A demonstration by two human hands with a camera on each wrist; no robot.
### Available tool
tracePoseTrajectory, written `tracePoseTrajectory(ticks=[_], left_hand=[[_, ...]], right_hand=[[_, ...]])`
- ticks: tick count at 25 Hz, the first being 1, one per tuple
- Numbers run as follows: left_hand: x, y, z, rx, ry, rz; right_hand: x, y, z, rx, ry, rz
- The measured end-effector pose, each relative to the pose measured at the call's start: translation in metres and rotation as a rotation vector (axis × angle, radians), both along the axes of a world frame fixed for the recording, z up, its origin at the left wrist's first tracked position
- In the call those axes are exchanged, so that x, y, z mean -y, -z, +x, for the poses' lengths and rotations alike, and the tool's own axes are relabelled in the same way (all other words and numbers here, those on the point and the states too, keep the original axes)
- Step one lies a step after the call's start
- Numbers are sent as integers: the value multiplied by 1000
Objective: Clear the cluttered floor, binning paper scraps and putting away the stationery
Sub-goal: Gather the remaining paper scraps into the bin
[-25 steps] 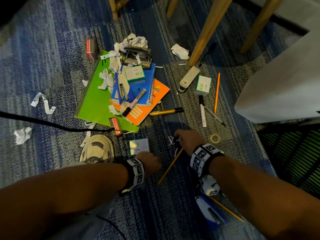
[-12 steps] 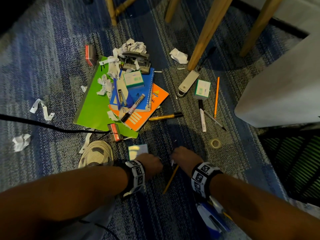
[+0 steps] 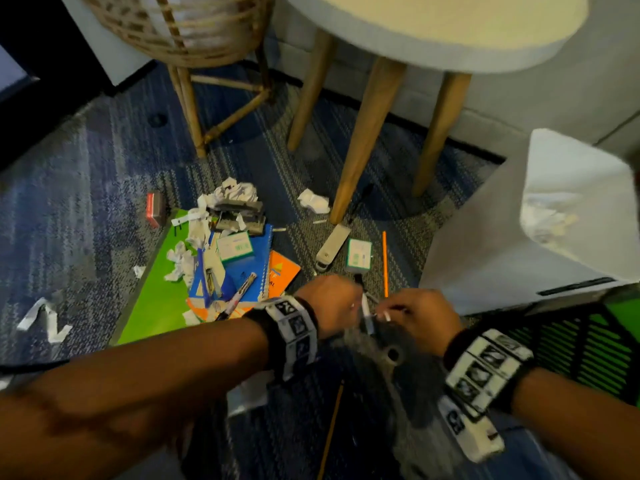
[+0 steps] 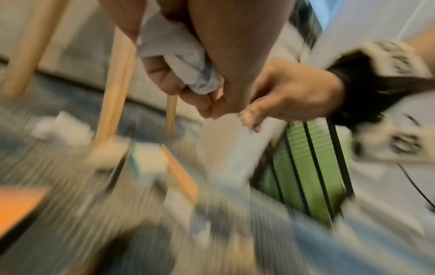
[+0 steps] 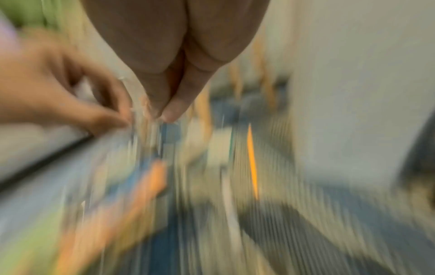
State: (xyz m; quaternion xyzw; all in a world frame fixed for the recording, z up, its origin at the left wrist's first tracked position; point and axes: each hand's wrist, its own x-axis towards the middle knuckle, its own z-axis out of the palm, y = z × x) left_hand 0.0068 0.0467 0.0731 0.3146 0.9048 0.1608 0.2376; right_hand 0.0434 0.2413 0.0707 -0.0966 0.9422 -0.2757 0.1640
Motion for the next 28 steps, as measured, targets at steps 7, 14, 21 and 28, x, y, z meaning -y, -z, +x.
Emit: tracePoseTrajectory(ticks=[7, 14, 21, 28], left_hand=[[-129, -135, -82, -141, -323, 798], [-250, -168, -81, 41, -460, 958], [-267, -152, -98, 21, -313, 638], [-233, -142, -100, -100, -53, 481]], right_hand=[[-112, -165, -31, -491, 728, -527], [-166, -127, -35, -371, 1044, -388], [-177, -117, -32, -214, 936, -158], [-163, -121, -38, -289, 1041, -236]])
